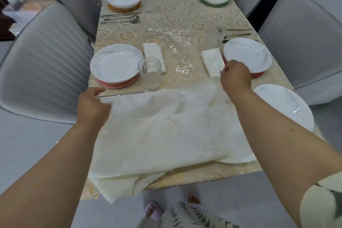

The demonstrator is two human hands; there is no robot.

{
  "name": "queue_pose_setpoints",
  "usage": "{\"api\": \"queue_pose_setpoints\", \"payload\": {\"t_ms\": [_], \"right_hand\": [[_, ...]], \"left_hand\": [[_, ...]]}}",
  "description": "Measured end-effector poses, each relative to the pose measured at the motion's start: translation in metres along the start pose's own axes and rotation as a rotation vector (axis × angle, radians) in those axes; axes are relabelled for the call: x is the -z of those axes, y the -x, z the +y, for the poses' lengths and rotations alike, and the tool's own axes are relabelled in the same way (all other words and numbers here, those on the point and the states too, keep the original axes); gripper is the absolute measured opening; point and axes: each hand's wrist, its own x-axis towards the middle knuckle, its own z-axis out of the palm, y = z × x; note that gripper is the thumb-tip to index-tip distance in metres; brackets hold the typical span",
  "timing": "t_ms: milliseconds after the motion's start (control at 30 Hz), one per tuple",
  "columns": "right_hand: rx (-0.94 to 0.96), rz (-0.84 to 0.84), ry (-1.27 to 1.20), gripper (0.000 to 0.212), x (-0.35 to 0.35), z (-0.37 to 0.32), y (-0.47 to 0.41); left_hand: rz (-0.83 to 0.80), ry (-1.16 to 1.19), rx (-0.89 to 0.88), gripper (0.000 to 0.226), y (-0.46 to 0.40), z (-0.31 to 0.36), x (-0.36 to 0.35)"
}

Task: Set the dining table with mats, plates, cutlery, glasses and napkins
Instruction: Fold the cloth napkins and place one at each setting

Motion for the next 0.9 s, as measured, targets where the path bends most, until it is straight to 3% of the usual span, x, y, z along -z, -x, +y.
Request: {"api": "queue_pose_setpoints", "payload": {"t_ms": [133,233,300,467,567,700,800,900], "right_hand": [[-0.016,-0.04,-0.044,0.031,-0.013,0.002,0.016],[0.102,-0.351,-0.077,0.031,-0.028,0.007,0.029],[0.183,-0.523,-0.066,0.026,-0.029,0.012,0.036],[0.22,-0.636,-0.139,0.011,-0.018,0.027,0.055],[0.274,-0.742,-0.058,0.012,-0.026,0.024,0.075],[0.259,-0.755,-0.033,0.019,-0.031,0.024,0.102],[0.284,-0.796,0.075,0.027,-0.018,0.037,0.122],[0.327,-0.82,0.267,0.032,-0.003,0.057,0.137]], "left_hand": [[0.088,-0.268,-0.26,0.039,0.016,0.007,-0.007],[-0.173,-0.325,-0.32,0.021,0.028,0.012,-0.018],[-0.366,-0.451,-0.342,0.021,0.033,0.011,-0.024],[-0.471,-0.516,-0.422,0.017,0.049,0.01,-0.031],[-0.537,-0.513,-0.477,0.018,0.062,0.018,-0.04],[-0.71,-0.537,-0.547,0.026,0.09,0.031,-0.052],[-0.876,-0.716,-0.587,0.041,0.107,0.03,-0.046],[-0.937,-1.003,-0.594,0.047,0.114,0.022,-0.033]]}}
